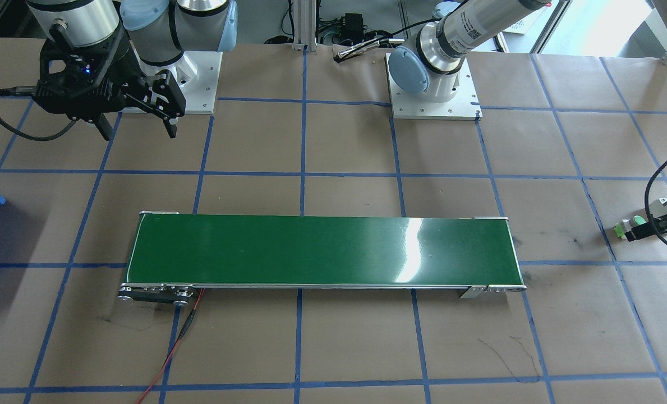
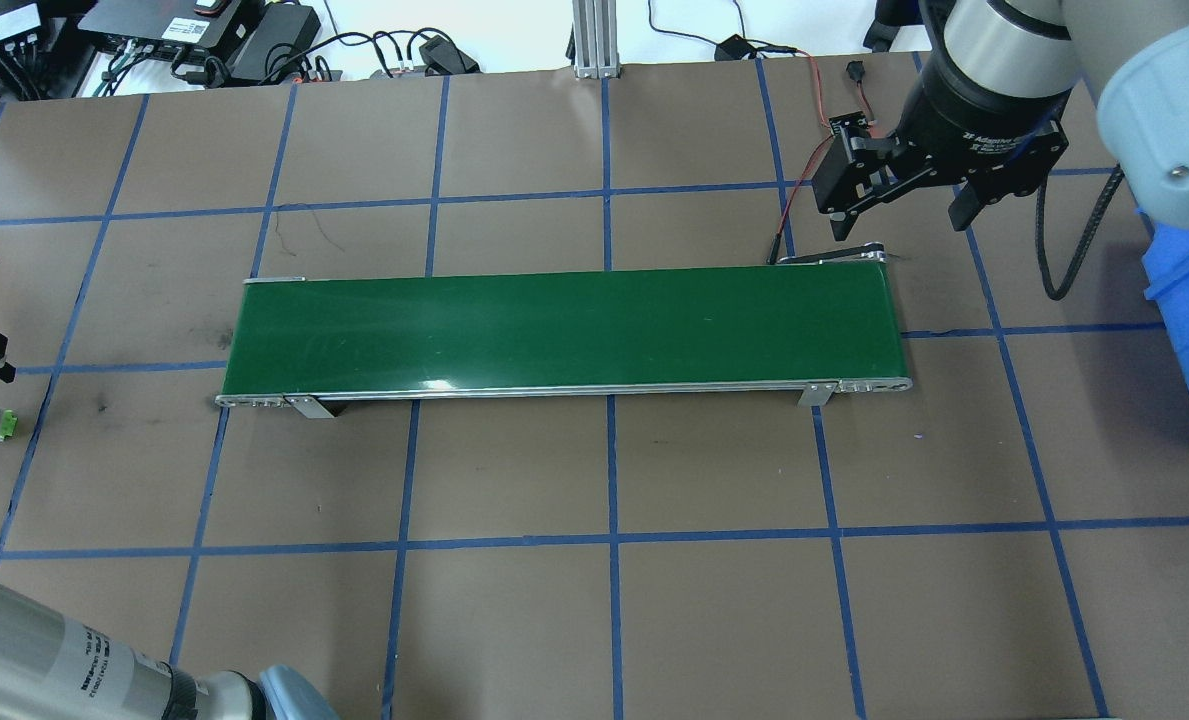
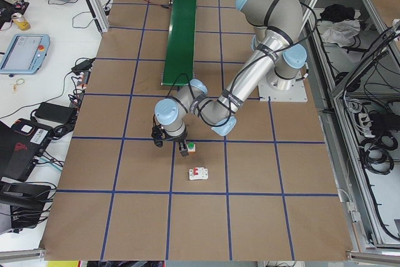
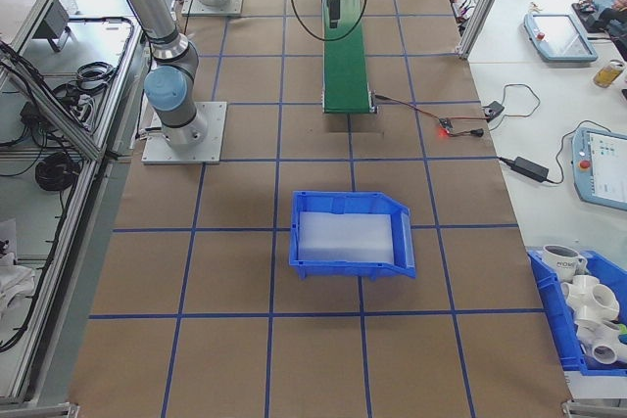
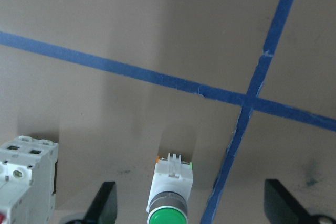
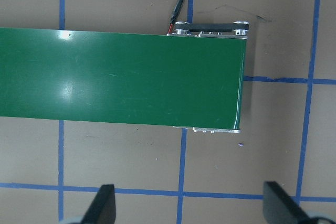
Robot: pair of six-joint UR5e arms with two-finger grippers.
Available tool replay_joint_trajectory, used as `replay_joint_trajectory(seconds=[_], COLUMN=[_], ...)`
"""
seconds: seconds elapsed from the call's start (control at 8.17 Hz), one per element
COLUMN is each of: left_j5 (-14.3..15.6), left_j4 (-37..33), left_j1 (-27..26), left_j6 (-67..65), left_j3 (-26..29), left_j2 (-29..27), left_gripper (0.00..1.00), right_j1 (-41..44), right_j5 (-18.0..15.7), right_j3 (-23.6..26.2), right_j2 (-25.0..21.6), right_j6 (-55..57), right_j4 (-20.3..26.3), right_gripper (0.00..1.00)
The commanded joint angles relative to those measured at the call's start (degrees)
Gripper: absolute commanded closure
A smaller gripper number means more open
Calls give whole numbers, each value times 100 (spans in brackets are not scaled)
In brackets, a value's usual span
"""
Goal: Move button from left to right
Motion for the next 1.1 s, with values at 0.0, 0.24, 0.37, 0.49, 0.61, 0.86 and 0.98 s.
replay_joint_trajectory(seconds=[0.0, 0.24, 0.37, 0.49, 0.61, 0.86, 0.98], left_j5=[29, 570, 652, 662, 653, 644, 653], left_j4=[6, -3, -3, -3, -3, -3, 6], left_j1=[0, 0, 0, 0, 0, 0, 0], left_j6=[-117, -108, -90, -99, -99, -108, -90], left_j3=[-11, -11, -20, -29, -90, -231, -231], left_j2=[-228, -281, -281, -281, -281, -281, -281], left_gripper=[0, 0, 2, 2, 1, 2, 13], right_j1=[-2, -2, -2, -2, -2, -2, -2], right_j5=[0, 0, 0, 0, 0, 0, 0], right_j3=[0, 0, 0, 0, 0, 0, 0], right_j2=[0, 0, 0, 0, 0, 0, 0], right_j6=[-1, -1, -1, -1, -1, -1, -1], right_j4=[-4, -4, -4, -4, -4, -4, -4], right_gripper=[0, 0, 0, 0, 0, 0, 0])
